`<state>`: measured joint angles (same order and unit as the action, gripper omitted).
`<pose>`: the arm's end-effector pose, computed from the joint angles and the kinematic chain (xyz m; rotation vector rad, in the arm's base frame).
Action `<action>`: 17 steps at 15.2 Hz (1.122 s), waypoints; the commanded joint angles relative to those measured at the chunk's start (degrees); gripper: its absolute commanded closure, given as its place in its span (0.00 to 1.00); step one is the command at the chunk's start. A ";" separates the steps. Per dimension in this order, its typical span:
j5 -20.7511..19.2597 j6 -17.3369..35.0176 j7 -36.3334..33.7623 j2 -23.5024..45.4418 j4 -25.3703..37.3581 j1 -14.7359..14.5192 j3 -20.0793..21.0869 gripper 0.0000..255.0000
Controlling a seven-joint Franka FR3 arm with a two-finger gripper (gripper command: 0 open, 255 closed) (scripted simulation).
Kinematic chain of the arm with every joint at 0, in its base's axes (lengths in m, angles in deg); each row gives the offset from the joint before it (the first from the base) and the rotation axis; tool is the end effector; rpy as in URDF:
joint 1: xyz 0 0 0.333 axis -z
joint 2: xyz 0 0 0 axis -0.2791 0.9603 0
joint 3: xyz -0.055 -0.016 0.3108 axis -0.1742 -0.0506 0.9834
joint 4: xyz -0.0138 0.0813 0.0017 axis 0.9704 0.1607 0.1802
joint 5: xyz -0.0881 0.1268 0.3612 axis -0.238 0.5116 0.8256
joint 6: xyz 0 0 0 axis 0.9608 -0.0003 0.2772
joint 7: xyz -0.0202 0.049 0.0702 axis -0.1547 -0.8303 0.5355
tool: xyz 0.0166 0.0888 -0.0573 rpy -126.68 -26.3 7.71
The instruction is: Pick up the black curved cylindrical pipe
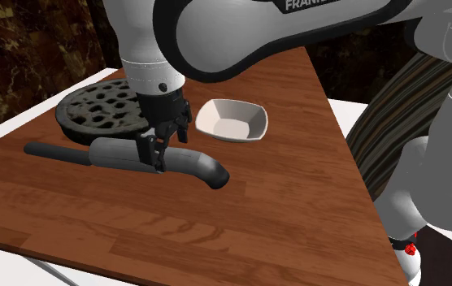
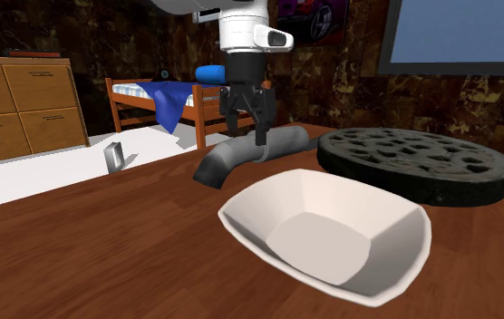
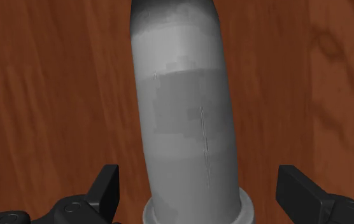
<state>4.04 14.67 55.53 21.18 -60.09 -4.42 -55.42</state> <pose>0.4267 0.4370 0.5087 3.0074 0.7412 -0.0221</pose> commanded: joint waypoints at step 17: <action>0.06 -1.05 0.06 -0.09 1.00 -0.03 0.04 1.00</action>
<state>4.13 14.55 55.67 20.99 -60.11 -4.32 -55.44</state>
